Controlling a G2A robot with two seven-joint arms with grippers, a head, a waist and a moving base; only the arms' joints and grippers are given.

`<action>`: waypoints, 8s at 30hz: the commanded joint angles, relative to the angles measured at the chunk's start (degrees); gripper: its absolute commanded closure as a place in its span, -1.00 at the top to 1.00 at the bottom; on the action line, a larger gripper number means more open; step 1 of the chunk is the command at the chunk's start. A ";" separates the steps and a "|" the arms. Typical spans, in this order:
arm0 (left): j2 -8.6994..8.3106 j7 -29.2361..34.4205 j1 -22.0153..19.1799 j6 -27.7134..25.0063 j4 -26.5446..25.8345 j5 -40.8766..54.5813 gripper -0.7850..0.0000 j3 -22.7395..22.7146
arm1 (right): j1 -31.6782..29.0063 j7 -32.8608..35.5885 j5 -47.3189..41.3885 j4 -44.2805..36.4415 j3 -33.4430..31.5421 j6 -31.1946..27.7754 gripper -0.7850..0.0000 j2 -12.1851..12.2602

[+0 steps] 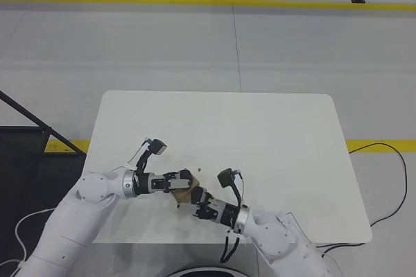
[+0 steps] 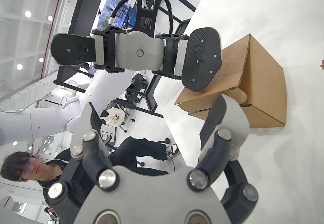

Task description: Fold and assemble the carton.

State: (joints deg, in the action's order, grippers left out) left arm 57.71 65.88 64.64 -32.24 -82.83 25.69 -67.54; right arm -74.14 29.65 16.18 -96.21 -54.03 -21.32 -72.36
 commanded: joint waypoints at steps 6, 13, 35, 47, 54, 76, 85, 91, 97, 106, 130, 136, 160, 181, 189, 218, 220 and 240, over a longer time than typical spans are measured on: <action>0.04 0.10 -0.19 0.18 0.12 -0.11 1.00 0.29 | 0.41 0.18 0.49 0.47 0.62 -0.23 1.00 -0.06; 0.06 -0.09 -0.23 0.09 0.14 -0.04 1.00 0.33 | 0.73 0.39 1.42 0.68 1.39 -0.75 1.00 -0.11; -0.17 -0.15 0.19 0.00 1.42 0.99 1.00 -0.90 | 1.33 0.00 2.13 0.22 2.43 0.04 1.00 -0.23; -0.10 0.09 0.01 0.10 1.74 1.30 1.00 -0.62 | 1.86 0.17 1.72 0.86 2.93 0.27 1.00 -0.35; -0.21 -0.38 0.29 -0.15 2.05 2.16 1.00 -1.53 | 2.03 0.04 1.73 1.12 3.01 0.18 1.00 -0.37; -0.28 -0.12 0.52 -0.53 3.75 3.14 1.00 -2.33 | 2.60 0.34 1.79 0.83 3.57 0.97 1.00 -0.50; -0.11 0.24 -0.06 -0.42 4.13 3.38 1.00 -1.73 | 3.97 0.41 1.53 1.77 4.73 1.43 1.00 -0.92; 0.06 0.33 -0.59 -0.19 4.61 3.23 1.00 -1.11 | 4.24 0.33 1.45 2.03 4.89 1.46 1.00 -1.02; 0.18 0.30 -0.98 -0.24 4.82 3.15 1.00 -0.82 | 4.23 0.40 1.16 2.31 4.79 1.21 1.00 -1.03; -0.23 -0.97 -0.27 -0.18 5.22 4.61 1.00 -3.56 | 4.18 0.45 1.27 2.19 4.61 0.97 1.00 -1.01; -0.37 -0.57 -0.42 1.48 7.80 2.93 1.00 -4.09 | -0.77 -2.59 0.14 -3.71 -0.40 3.03 1.00 0.11; -0.39 -0.70 0.42 1.33 6.37 2.79 1.00 -4.12 | -4.05 -1.33 -0.45 -8.02 -3.98 7.40 1.00 1.00; 0.10 -0.55 1.06 0.36 5.27 3.51 1.00 -2.21 | 2.91 7.32 2.04 -17.01 -0.62 38.83 1.00 0.14; -0.10 -1.38 1.89 0.12 9.08 7.36 1.00 -5.18 | 4.44 8.32 2.32 -15.43 0.47 41.97 1.00 -0.24; 0.06 -0.21 1.32 1.40 9.08 5.77 1.00 -3.99 | 5.22 9.06 2.61 -14.95 1.03 42.86 1.00 -0.40; 0.72 0.17 -0.10 0.80 9.63 5.32 1.00 -2.34 | 6.24 9.14 5.73 -14.51 2.21 47.43 -0.17 -0.79; 0.72 0.20 -0.06 0.76 9.58 5.32 1.00 -2.41 | 6.36 9.08 5.89 -14.43 2.33 47.74 -0.17 -0.85; 0.78 0.65 0.37 0.40 8.61 4.76 1.00 -2.36 | 7.60 9.57 8.65 -14.30 3.93 50.85 -0.46 -1.37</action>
State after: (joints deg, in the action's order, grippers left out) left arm 58.49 66.48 65.01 -31.87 -74.19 30.53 -69.89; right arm -66.54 39.26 24.67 -110.46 -50.12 29.38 -73.72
